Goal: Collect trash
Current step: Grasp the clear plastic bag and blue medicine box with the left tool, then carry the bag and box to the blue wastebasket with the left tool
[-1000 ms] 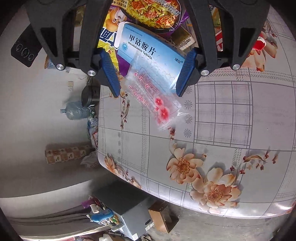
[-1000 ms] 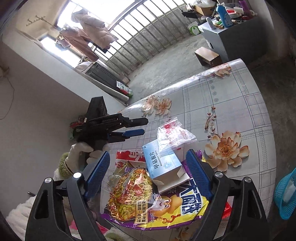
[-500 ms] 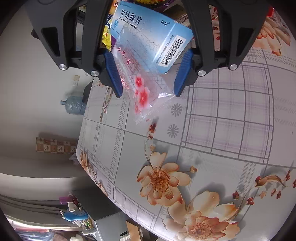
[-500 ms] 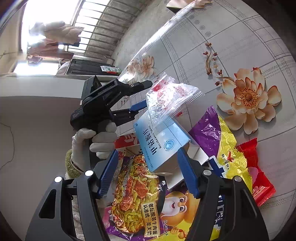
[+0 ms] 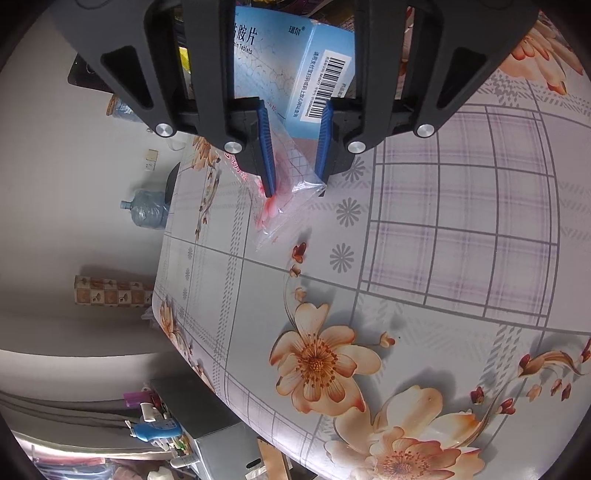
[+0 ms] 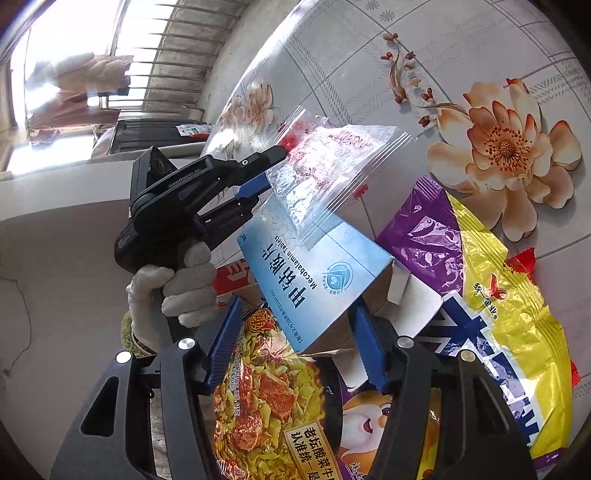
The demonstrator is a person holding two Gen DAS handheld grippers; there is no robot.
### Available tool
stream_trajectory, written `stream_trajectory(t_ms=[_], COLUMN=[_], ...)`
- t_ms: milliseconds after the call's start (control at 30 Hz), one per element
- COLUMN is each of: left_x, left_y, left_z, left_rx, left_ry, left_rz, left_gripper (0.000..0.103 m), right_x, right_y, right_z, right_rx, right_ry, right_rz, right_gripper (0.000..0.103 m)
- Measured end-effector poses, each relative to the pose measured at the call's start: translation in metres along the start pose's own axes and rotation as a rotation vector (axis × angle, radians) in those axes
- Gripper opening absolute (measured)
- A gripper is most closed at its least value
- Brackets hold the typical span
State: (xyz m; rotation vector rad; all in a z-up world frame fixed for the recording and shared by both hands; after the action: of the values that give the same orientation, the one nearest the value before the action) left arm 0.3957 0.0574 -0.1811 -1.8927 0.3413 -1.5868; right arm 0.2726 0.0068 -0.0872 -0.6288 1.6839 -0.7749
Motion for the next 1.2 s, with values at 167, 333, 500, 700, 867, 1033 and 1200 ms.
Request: stream_trajectory(t_ms=[167, 333, 500, 700, 867, 1033, 1200], left_x=[0.001, 0.006, 0.017, 0.045, 0.075, 0.105, 0.135], left_y=[0.000, -0.006, -0.018, -0.049, -0.085, -0.124, -0.159], left_z=[0.002, 0.002, 0.004, 0.006, 0.002, -0.004, -0.011], left_rx=[0.008, 0.024, 0.049, 0.120, 0.191, 0.272, 0.349], left_ry=[0.019, 0.053, 0.076, 0.162, 0.226, 0.284, 0.328], left_rz=[0.002, 0.019, -0.002, -0.019, -0.054, -0.102, -0.148], left_gripper=[0.018, 0.016, 0.014, 0.013, 0.012, 0.012, 0.012], right_x=[0.005, 0.010, 0.010, 0.005, -0.004, -0.014, -0.017], right_y=[0.007, 0.005, 0.001, -0.014, -0.033, -0.055, -0.080], right_z=[0.004, 0.005, 0.005, 0.002, -0.002, -0.002, -0.004], right_rx=[0.004, 0.006, 0.019, 0.059, 0.112, 0.178, 0.245], right_ry=[0.032, 0.050, 0.048, 0.023, -0.012, -0.051, -0.072], right_rz=[0.000, 0.038, 0.076, 0.116, 0.151, 0.176, 0.201], right_gripper=[0.049, 0.030, 0.016, 0.005, 0.004, 0.004, 0.004])
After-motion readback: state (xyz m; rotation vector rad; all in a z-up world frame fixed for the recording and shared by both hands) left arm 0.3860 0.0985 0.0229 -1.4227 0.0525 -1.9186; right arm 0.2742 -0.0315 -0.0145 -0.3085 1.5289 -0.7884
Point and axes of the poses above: each gripper's, at about its wrist camera, not at the fingertips, and y roughly the way its jaws point, x to its right, z to its top, the point moved 10 cm from there along y, roughly the way its jaws point, and after that the axes turned 10 degrees about -z, right-handed, at the moved point
